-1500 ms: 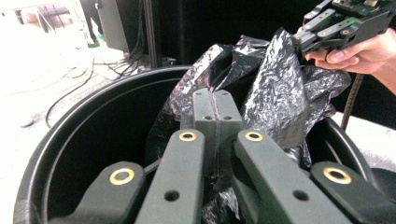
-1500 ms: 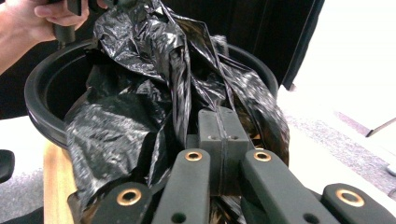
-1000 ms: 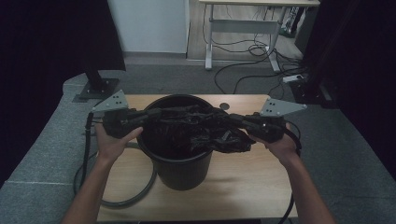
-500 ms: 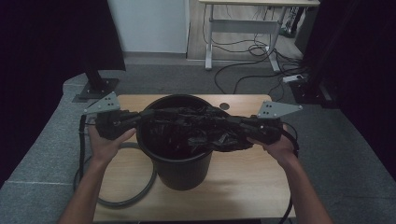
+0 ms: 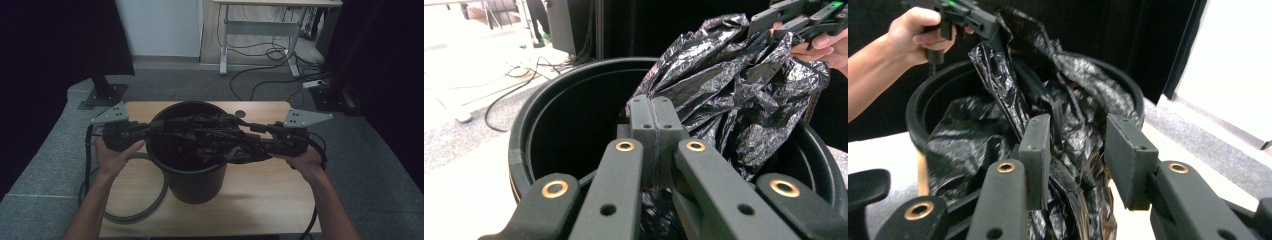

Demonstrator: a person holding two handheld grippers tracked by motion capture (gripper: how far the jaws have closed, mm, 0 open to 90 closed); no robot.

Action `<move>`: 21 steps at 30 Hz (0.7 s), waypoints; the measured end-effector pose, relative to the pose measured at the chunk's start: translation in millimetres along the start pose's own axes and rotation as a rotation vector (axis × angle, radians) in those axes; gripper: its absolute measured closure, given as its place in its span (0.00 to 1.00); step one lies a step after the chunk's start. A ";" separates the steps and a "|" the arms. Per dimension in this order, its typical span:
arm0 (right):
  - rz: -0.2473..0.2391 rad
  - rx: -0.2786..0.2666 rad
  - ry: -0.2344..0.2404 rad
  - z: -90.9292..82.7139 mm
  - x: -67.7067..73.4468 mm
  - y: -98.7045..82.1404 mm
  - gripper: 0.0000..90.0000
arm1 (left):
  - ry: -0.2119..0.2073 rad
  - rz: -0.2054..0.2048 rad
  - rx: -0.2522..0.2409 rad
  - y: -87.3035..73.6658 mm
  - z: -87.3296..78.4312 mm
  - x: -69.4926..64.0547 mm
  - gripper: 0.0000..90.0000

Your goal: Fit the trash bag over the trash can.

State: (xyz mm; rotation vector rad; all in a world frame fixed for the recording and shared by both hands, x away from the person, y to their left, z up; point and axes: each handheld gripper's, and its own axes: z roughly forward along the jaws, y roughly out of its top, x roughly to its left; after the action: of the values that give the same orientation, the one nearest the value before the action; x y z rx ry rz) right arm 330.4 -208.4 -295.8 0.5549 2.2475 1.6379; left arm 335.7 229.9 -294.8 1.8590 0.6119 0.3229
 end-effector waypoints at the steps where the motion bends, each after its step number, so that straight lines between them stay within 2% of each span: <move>1: 0.002 0.012 0.001 0.8 0.6 -1.6 0.69 | -0.002 -0.001 0.003 -1.1 0.9 0.1 1.00; 6: 0.005 0.025 0.017 8.6 4.9 -7.0 0.66 | -0.013 -0.006 0.006 -3.2 2.9 -0.3 1.00; 10: -0.002 0.025 -0.003 17.4 7.3 -2.6 0.65 | -0.019 -0.004 0.007 -1.3 2.7 -0.9 1.00; 11: -0.007 0.024 -0.002 20.5 7.2 0.6 0.76 | -0.020 -0.005 0.005 -0.6 1.6 -0.7 1.00; 12: -0.007 0.024 -0.002 20.5 7.2 0.6 0.76 | -0.020 -0.005 0.005 -0.6 1.6 -0.7 1.00; 13: -0.018 0.030 0.002 23.1 7.6 2.9 0.89 | -0.018 -0.003 0.004 -0.3 0.9 -0.5 1.00; 14: -0.018 0.030 0.002 23.1 7.6 2.9 0.89 | -0.017 -0.002 0.003 -0.1 0.1 -0.3 1.00; 16: -0.032 0.034 0.003 25.1 8.3 3.9 0.99 | -0.012 -0.001 -0.003 0.2 -2.0 0.1 1.00; 21: -0.048 0.035 -0.004 24.0 4.9 4.3 1.00 | 0.004 0.001 -0.020 0.9 -7.6 1.2 1.00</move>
State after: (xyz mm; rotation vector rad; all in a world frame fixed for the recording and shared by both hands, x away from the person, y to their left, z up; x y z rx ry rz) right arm 337.7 -184.9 -299.0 0.5084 2.2731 1.5757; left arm 333.1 236.3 -291.3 1.8400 0.6088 0.3320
